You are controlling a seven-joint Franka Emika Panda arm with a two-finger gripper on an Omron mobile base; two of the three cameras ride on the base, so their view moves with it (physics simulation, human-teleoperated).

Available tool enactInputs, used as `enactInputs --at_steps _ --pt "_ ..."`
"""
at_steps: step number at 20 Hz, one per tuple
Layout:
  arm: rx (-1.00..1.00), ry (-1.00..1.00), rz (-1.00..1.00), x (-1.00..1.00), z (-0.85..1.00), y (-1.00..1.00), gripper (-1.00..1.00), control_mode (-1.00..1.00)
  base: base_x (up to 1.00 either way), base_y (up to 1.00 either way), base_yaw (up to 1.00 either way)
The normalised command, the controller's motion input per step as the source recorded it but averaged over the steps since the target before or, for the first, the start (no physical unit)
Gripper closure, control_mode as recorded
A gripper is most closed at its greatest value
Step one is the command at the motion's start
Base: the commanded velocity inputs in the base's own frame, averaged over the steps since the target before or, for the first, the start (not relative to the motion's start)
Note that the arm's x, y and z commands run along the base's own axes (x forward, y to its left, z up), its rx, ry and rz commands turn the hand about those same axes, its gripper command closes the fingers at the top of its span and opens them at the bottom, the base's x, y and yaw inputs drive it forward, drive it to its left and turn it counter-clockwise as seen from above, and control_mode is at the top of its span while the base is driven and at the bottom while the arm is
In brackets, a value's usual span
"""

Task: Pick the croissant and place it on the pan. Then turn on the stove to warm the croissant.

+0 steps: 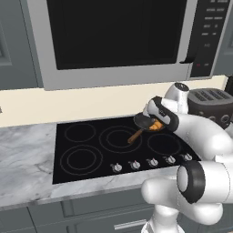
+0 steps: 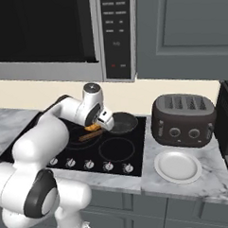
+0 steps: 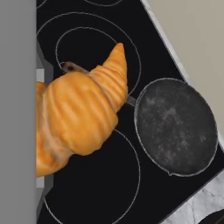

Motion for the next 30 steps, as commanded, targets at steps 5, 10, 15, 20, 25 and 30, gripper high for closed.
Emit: enactInputs --at_steps 5,10,15,20,25,30 --pt "0.0 0.01 0.02 0.25 -0.01 -0.06 1.0 -1.0 0.0 0.0 0.0" --pt "0.0 0.0 0.01 0.22 0.0 -0.11 1.0 -1.0 0.0 0.0 0.0" --pt "0.0 0.04 0.0 0.13 0.0 -0.13 1.0 -1.0 0.0 0.0 0.0" --pt "0.0 0.13 0.0 0.08 0.0 -0.02 1.0 -1.0 0.0 0.0 0.0" --pt "0.0 0.09 0.0 0.14 -0.03 0.0 1.0 -1.0 0.0 0.0 0.0" --pt "0.0 0.02 0.0 0.28 -0.02 0.0 1.0 -1.0 0.0 0.0 0.0"
